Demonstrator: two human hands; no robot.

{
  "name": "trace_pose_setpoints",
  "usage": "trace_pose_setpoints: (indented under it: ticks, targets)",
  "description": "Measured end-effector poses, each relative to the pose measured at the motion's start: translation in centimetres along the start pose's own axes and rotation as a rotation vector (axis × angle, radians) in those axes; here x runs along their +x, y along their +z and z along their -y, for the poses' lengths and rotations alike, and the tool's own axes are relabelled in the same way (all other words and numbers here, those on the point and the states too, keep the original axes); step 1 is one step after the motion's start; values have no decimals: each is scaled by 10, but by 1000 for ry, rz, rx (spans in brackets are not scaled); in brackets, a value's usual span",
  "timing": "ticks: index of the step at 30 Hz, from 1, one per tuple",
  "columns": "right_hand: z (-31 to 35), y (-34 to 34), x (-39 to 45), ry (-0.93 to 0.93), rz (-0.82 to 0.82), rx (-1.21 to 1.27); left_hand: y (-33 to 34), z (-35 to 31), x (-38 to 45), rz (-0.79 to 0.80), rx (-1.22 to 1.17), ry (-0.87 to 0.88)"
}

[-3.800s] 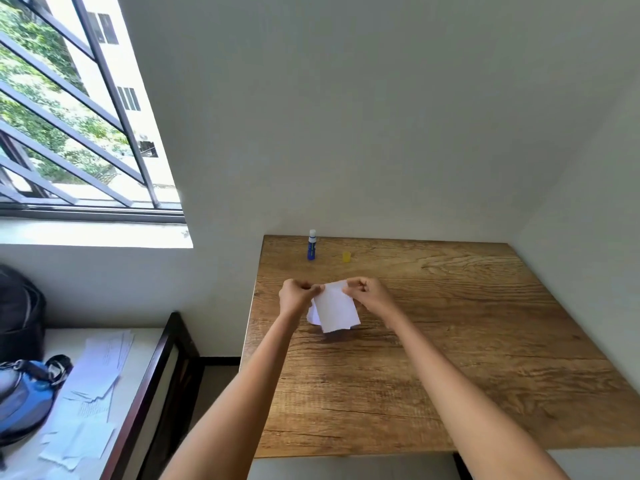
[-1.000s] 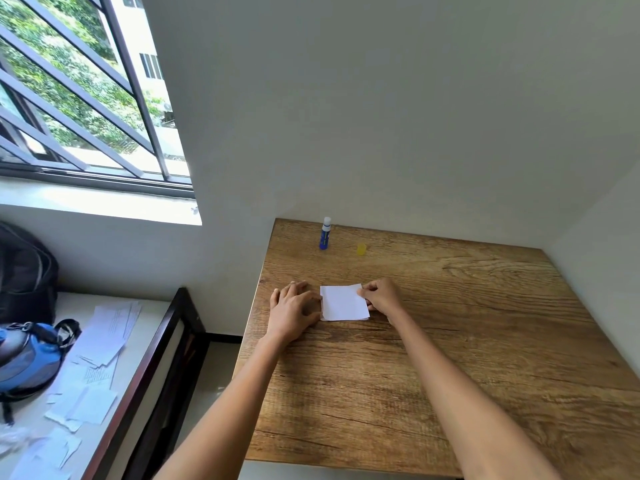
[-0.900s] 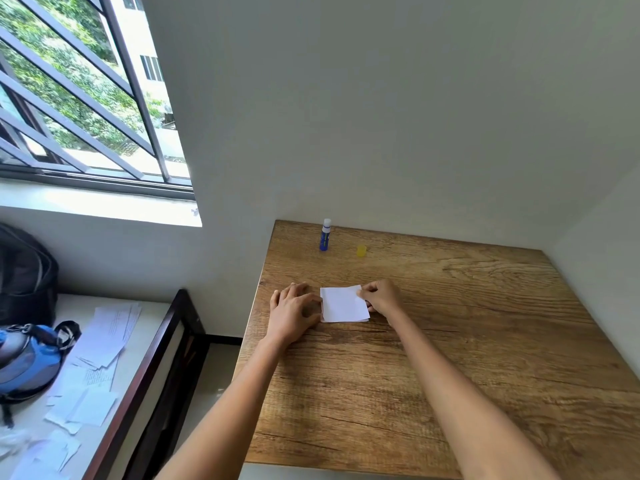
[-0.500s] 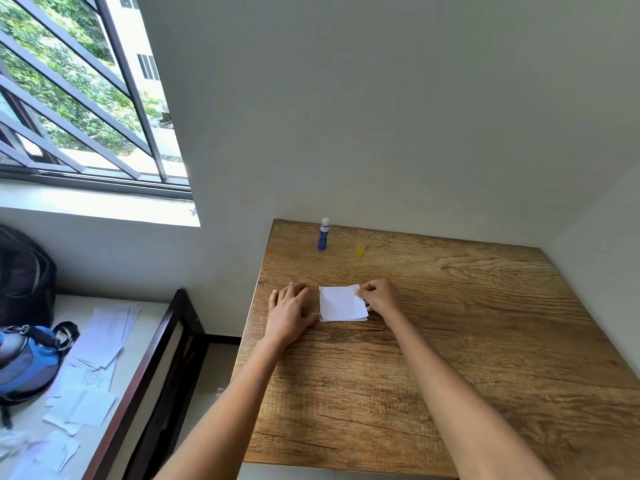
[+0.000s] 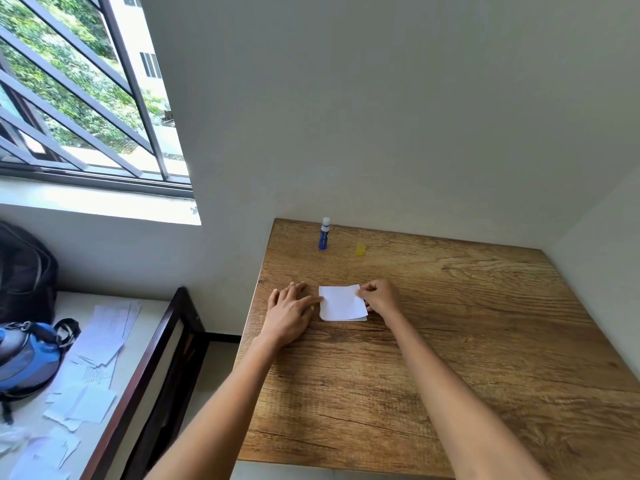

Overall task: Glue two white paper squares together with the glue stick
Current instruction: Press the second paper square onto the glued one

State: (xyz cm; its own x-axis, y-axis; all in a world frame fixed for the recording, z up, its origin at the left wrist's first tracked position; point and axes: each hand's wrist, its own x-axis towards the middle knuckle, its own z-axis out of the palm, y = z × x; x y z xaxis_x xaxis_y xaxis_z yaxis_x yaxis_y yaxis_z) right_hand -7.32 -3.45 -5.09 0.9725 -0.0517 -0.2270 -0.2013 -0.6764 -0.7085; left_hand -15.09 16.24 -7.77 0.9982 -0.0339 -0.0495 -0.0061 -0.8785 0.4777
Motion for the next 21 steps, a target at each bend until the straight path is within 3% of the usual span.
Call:
trace_pose_setpoints:
  ticks: [21]
  targets:
    - [-3, -2, 1, 13, 47, 80, -4, -7, 0, -38, 31, -3]
